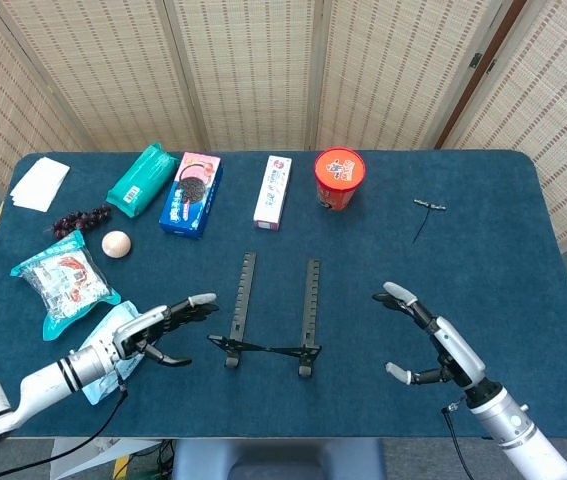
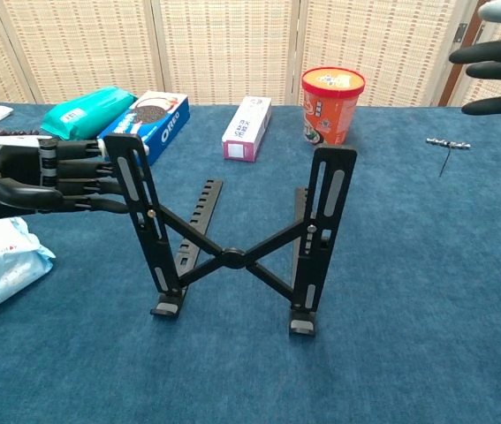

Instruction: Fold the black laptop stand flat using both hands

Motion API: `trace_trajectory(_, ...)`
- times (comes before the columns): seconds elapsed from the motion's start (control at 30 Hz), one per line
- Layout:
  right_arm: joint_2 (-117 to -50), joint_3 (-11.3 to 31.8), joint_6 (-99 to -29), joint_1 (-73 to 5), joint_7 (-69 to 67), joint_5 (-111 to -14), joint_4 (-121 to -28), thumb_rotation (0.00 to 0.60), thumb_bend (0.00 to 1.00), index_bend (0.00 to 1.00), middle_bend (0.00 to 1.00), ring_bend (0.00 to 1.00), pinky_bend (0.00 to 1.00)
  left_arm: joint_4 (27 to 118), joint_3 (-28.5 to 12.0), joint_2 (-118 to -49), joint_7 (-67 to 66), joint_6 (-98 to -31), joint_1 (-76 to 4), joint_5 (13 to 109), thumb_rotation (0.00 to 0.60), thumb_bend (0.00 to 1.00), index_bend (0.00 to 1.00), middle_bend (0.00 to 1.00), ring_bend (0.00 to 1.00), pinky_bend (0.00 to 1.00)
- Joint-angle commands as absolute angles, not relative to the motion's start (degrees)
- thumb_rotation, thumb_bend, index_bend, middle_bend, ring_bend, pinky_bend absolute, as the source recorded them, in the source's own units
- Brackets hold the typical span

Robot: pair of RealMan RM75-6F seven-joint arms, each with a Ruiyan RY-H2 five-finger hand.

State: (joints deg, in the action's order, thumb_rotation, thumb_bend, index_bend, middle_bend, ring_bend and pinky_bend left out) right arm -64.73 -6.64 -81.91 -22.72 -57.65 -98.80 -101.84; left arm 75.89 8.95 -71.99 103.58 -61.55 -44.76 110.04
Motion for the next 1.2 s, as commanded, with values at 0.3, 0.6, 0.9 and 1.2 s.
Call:
trace_trajectory(0.3,-64.9,-6.3,-81.6,-21.8,-57.9,-98.7,-101.5,0.6,0.17,0.0,0.16,0.0,0.14,65.5,15.1,-79.6,116.3,-66.3,-51.2,112.8,0.6,0.18,0.04,0.11,0.07,0.07)
trace_trajectory(0.6,-65.0,-6.0,-81.9,-20.9,-58.4,-98.7,-101.1,0.6,0.17,0.0,0.16,0.0,0.14,63.1,18.0,-81.7,119.8,-66.4,-53.9,112.0,0.6,0.18,0.04,0.11,0.07,0.07)
trace_trajectory(0.9,-65.1,-5.8,-82.3,-20.1,-58.9,-99.0,-100.7,0.6,0.17,0.0,0.16,0.0,0.14,62.8,20.3,-82.4,121.0,-66.6,-55.6,111.2,0.6,0.18,0.04,0.11,0.07,0.1)
trace_trajectory(1.2,-64.9,-5.7,-82.0,-19.9,-59.0,-99.3,-100.2,0.6,0.17,0.0,0.16,0.0,0.14,64.2,20.3,-81.7,121.5,-68.4,-56.0,108.4,0.6,0.18,0.04,0.12,0.07,0.12)
